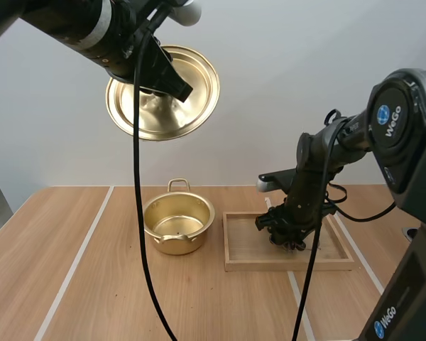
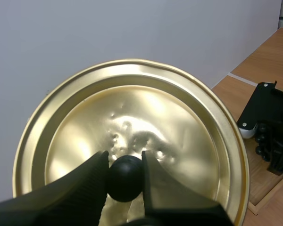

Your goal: Open the pot, put the grape inside, and close it

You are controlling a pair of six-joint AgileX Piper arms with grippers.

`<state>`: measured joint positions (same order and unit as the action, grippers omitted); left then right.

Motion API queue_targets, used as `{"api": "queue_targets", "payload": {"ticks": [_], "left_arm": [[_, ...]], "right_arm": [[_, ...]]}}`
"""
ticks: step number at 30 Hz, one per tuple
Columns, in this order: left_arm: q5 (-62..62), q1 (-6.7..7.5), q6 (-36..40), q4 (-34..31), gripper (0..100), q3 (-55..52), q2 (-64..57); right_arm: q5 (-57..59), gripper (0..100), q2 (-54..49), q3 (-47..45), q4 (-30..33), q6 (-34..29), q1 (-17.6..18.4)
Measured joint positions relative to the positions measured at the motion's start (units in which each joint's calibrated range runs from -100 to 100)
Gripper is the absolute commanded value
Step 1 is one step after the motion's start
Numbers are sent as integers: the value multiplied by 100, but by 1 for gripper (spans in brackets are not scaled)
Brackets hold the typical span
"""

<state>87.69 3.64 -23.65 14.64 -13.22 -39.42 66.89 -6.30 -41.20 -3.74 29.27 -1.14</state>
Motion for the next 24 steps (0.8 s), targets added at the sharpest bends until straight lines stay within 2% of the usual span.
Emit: {"api": "queue_targets", "payload": {"ticks": [12, 18, 24], "left_arm": [[42, 0, 10, 0, 0, 600, -421], [42, 0, 10, 0, 0, 1003, -601], [42, 0, 10, 0, 0, 1039, -629]], "right_arm": [[780, 0, -771, 663, -107, 135, 0], [1206, 0, -1113, 1099, -581, 439, 0], [1358, 0, -1145, 1176, -721, 507, 0]]}}
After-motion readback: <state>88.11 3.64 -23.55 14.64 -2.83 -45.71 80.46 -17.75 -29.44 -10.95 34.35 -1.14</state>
